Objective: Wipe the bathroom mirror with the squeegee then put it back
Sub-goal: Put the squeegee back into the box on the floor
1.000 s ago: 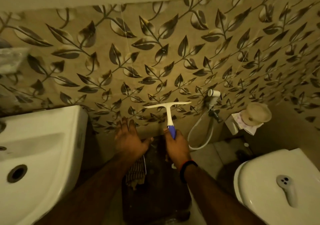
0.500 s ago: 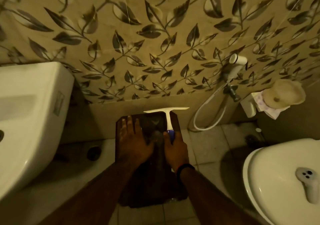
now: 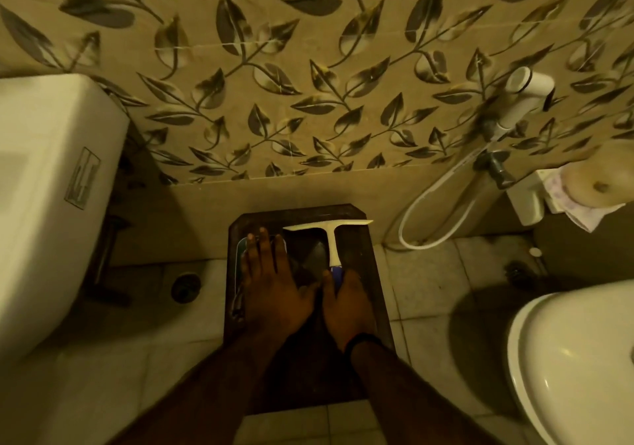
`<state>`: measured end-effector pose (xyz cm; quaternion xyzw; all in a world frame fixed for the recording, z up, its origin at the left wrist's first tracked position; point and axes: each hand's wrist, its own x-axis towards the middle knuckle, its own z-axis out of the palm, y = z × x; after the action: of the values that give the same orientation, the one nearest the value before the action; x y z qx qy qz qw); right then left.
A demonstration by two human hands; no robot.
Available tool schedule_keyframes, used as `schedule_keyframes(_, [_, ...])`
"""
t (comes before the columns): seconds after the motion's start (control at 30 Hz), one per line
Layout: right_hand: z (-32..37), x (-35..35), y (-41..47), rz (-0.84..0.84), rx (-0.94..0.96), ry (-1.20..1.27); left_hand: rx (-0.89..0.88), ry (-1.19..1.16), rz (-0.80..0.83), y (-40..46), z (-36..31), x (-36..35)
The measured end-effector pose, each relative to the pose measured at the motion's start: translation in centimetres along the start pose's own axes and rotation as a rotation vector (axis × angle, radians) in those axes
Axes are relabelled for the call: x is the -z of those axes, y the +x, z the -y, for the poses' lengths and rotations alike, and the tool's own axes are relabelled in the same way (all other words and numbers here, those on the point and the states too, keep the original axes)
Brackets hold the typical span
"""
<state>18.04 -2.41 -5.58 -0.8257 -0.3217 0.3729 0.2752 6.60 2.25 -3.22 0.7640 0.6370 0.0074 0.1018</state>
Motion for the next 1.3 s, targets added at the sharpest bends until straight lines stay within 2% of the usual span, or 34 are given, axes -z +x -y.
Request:
schedule_keyframes(0.37, [-1.3, 0.1, 0.3, 0.000, 0.032, -0.258, 0.012, 0.054, 0.059, 0.2, 0.0, 0.6])
schedule_keyframes(0.63, [0.9, 2.9, -1.3, -0.153, 0.199, -0.394, -0.031, 0.041, 0.009, -0.7, -0.9, 3.7])
schedule_keyframes(0.77, [3.1, 4.9, -2.7, -0.236, 0.271, -0.393, -0.053, -0.043, -0.078, -1.3, -1.4, 6.8])
schedule_keyframes(0.93, [6.8, 7.7, -4.2, -0.346, 0.431, -0.348, -0.050, -0.031, -0.144, -1.4, -2.0, 11.6])
schedule_keyframes(1.1, [12.2, 10.8, -6.0, -0.350, 0.457, -0.339, -0.075, -0.037, -0.232, -2.0, -2.1, 17.9])
schedule_keyframes(1.3, [19.7, 15.1, -9.0, -0.391, 0.574, -0.358, -0.073, 0.003, -0.328, -2.1, -2.4, 26.4])
